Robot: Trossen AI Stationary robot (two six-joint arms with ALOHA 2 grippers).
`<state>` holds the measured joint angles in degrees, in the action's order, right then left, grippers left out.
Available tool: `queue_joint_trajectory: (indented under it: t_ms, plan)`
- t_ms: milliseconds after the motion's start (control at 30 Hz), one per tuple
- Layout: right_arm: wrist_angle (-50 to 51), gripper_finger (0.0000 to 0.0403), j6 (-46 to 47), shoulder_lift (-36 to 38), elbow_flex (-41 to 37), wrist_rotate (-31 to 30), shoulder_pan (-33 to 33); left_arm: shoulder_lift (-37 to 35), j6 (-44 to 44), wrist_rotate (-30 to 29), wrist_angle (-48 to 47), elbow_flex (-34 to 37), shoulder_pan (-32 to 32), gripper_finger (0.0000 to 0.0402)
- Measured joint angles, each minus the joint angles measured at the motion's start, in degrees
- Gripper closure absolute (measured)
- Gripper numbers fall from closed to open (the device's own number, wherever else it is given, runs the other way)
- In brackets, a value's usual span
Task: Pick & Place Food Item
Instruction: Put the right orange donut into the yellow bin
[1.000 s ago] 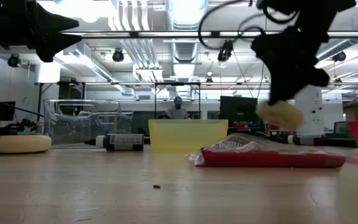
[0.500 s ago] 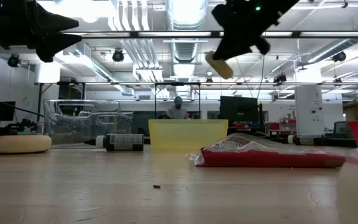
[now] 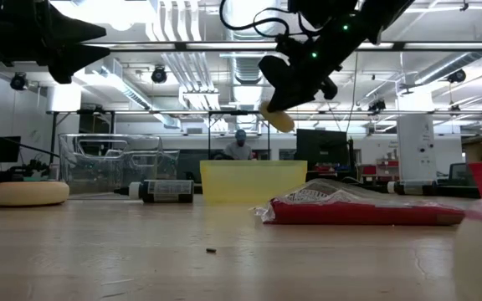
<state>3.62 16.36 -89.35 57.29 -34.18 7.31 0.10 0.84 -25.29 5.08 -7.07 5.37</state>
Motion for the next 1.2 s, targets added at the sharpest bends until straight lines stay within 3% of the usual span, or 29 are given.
queue_joint_trajectory:
  t_ms: [767,900,1200]
  plan:
    - [-0.2,0.0328,-1.0,-0.1,0.7,0.2,0.0,0.0,0.0,0.0,0.0,0.0,0.0,0.0127]
    - [-0.3,0.0328,-1.0,-0.2,0.7,3.3,0.2,0.0,0.0,0.0,0.0,0.0,0.0,0.0127]
    - [-5.3,0.0328,-1.0,-6.4,0.5,6.0,0.6,0.0,0.0,0.0,0.0,0.0,0.0,0.0127]
